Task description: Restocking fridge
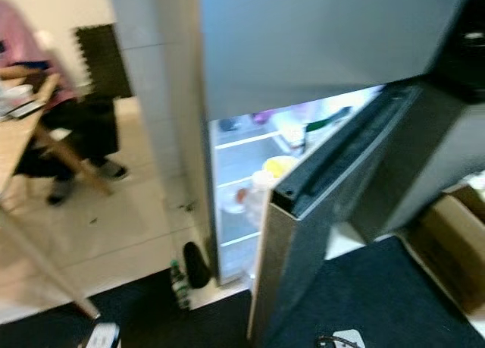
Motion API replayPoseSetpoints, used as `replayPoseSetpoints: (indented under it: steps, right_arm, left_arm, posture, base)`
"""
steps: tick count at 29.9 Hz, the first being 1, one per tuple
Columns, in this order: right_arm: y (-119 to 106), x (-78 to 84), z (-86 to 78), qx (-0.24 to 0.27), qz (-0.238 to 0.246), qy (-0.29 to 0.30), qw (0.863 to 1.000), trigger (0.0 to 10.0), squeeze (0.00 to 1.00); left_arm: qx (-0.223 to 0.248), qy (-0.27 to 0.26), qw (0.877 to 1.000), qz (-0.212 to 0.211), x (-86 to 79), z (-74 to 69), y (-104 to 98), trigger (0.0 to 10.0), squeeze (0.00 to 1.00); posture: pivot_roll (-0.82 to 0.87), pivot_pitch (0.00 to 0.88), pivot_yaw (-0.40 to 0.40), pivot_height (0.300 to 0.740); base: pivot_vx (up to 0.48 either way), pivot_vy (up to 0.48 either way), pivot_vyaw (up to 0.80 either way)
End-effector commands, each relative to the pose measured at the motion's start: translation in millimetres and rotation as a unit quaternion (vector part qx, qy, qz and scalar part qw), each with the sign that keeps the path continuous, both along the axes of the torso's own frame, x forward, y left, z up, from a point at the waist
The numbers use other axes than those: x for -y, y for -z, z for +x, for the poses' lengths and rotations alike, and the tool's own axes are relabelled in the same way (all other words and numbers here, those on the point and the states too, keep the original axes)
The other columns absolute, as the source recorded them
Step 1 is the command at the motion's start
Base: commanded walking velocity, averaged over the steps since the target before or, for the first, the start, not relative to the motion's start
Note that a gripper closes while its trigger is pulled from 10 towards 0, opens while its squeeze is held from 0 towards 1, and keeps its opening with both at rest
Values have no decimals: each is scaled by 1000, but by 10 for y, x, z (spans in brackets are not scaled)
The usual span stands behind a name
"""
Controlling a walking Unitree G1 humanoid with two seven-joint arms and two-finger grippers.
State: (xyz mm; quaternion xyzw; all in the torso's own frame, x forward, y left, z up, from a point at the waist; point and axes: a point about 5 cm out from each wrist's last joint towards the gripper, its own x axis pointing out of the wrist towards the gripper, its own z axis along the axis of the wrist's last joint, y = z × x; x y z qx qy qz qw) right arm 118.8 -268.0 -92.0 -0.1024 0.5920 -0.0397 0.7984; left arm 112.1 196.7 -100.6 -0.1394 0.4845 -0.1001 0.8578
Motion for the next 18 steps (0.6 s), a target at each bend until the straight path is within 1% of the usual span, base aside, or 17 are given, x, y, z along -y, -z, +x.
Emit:
replayPoseSetpoints:
  steps: [1, 5, 8, 9, 10, 12, 14, 18]
  right_arm:
    - [-13, 17, 23, -3, -1, -7, 1000, 10000, 0]
    - [-25, 23, 54, -5, -2, -14, 1000, 10000, 0]
    - [-29, 29, 59, -7, -3, -16, 1000, 10000, 0]
    - [-33, 40, 59, -8, -4, -17, 1000, 10000, 0]
    - [-33, 40, 59, -8, -4, -17, 1000, 10000, 0]
    - [-37, 58, 53, -11, -5, -19, 1000, 10000, 0]
    - [-38, 64, 48, -13, -6, -22, 1000, 10000, 0]
    - [-39, 66, 49, -13, -6, -23, 1000, 10000, 0]
  left_arm:
    - [-33, 10, 999, 7, 94, -157, 69, 10000, 0]
    - [-38, 7, 999, 14, 134, -174, 84, 10000, 0]
    - [-36, 3, 999, 17, 150, -153, 85, 10000, 0]
    - [-35, 0, 999, 22, 164, -114, 81, 10000, 0]
    - [-35, 0, 999, 22, 164, -114, 81, 10000, 0]
    - [-26, 4, 999, 33, 179, -10, 62, 10000, 0]
    - [-20, 12, 999, 44, 177, 60, 47, 10000, 0]
    - [-18, 17, 998, 51, 175, 91, 40, 10000, 0]
  posture:
    - [-35, 7, -13, 740]
    - [-35, 0, -17, 740]
    - [-36, 0, -19, 740]
    - [-36, 0, -19, 740]
    - [-36, 0, -19, 740]
    - [-37, 0, -21, 740]
    - [-43, 0, -25, 740]
    - [-46, 0, -28, 740]
  base:
    - [0, 0, -719]
    - [0, 0, -722]
    - [0, 0, -725]
    - [0, 0, -725]
    - [0, 0, -725]
    - [0, 0, -719]
    - [0, 0, -722]
    - [0, 0, -725]
